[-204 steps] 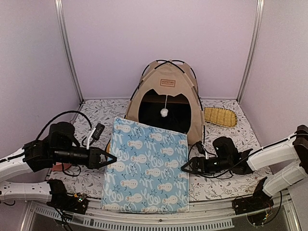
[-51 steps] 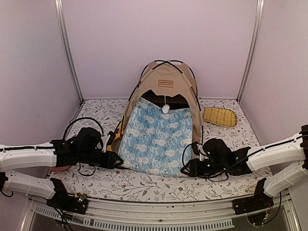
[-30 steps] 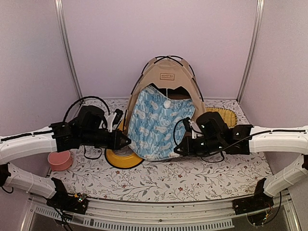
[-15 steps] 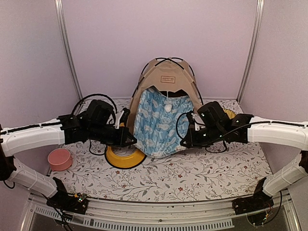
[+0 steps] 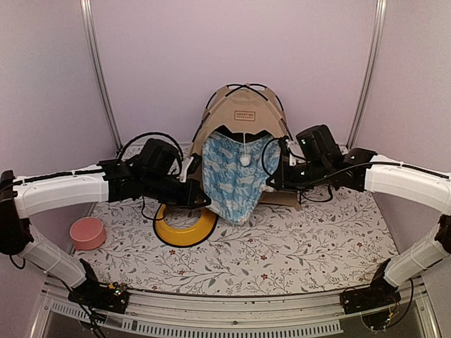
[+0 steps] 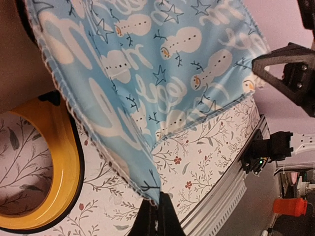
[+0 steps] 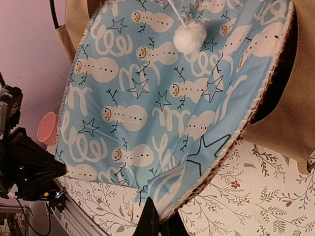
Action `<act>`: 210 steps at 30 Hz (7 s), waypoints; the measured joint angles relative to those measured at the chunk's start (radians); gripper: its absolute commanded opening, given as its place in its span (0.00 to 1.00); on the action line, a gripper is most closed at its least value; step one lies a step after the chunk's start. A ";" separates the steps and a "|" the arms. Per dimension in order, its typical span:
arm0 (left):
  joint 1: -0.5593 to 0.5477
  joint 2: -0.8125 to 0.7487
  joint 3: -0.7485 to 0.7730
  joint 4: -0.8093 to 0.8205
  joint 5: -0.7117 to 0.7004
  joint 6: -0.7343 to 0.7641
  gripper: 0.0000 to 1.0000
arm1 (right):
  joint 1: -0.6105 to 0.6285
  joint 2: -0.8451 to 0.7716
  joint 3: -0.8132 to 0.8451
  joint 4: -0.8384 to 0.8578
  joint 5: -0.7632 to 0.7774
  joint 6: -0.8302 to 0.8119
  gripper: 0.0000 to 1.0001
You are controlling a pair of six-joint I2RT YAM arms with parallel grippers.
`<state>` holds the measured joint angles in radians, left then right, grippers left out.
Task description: Set up the pet tent
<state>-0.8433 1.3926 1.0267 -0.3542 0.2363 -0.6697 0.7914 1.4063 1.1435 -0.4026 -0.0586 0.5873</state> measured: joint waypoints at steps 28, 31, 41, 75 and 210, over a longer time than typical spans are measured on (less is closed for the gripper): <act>0.137 0.307 0.249 0.199 0.021 -0.036 0.00 | -0.085 0.287 0.249 0.006 0.157 -0.099 0.02; 0.137 0.314 0.249 0.217 0.008 -0.045 0.00 | -0.085 0.315 0.266 0.005 0.191 -0.112 0.02; 0.138 0.344 0.284 0.239 -0.061 -0.035 0.00 | -0.085 0.366 0.303 -0.003 0.271 -0.137 0.05; 0.137 0.463 0.343 0.267 -0.182 0.013 0.00 | -0.044 0.385 0.334 -0.053 0.330 -0.166 0.69; 0.208 0.055 0.088 0.183 0.085 0.470 0.00 | 0.005 0.731 0.380 0.291 -0.172 -0.283 0.66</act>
<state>-0.6353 1.4475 1.1149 -0.1707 0.3214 -0.1997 0.7967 2.1376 1.5238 -0.1116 -0.2310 0.3046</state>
